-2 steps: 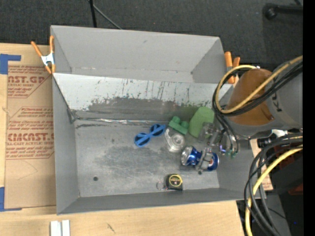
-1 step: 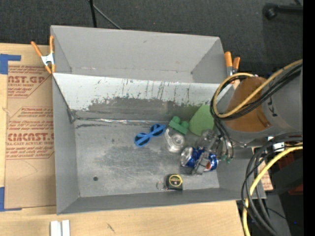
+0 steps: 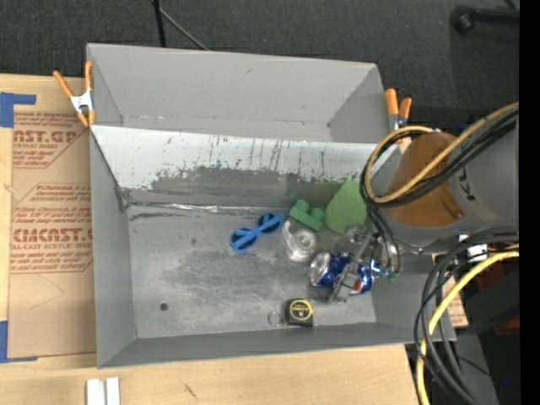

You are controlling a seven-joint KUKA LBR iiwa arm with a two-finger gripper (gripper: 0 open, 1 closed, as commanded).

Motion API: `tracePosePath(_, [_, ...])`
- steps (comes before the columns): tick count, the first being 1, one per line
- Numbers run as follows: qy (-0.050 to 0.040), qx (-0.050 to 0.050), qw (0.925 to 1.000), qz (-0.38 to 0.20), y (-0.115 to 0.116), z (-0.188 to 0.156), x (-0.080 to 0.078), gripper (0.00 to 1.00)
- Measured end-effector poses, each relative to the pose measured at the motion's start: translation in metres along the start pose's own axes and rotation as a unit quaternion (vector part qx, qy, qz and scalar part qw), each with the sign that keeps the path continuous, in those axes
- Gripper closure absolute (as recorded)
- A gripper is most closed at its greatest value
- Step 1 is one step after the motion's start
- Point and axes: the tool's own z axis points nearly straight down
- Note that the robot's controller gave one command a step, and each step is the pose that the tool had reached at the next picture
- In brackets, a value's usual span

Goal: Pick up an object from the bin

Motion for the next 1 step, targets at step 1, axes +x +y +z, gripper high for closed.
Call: tracePosePath(1, [-0.0040,0.000,1.0000,0.001,0.0001,0.0003,-0.0017,1.00])
